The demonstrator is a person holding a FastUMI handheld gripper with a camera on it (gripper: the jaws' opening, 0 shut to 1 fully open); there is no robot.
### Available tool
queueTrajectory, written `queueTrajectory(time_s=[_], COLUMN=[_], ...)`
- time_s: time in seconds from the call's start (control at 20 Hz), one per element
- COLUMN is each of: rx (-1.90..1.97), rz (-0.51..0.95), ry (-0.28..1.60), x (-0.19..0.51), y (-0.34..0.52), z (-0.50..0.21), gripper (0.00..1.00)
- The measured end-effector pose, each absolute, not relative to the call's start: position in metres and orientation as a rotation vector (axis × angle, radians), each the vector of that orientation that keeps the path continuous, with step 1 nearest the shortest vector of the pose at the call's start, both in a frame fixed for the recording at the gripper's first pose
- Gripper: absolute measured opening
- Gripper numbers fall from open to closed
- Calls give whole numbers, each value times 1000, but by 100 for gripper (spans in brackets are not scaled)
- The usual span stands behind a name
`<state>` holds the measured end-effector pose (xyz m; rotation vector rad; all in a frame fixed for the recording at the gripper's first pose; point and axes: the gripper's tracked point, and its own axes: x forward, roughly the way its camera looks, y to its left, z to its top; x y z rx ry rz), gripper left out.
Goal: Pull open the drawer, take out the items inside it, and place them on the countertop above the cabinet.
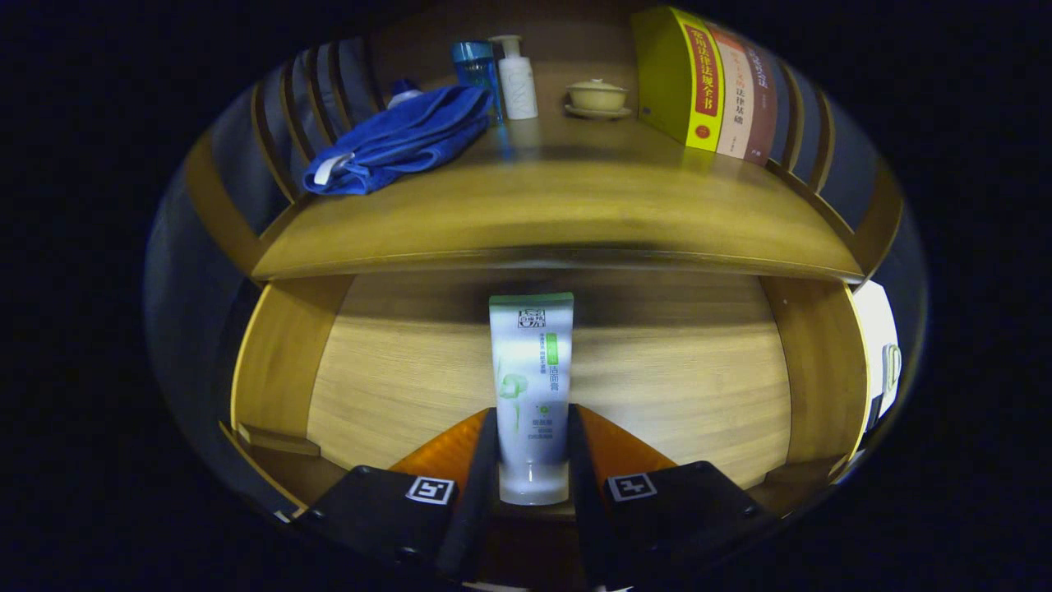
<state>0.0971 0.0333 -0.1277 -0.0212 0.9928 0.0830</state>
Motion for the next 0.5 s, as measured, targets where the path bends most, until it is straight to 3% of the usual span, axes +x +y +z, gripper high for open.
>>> queueTrajectory(time_s=[0.5], rx=[13], rz=[122], ry=[873], x=[69], y=[52], z=[-69], gripper=[54])
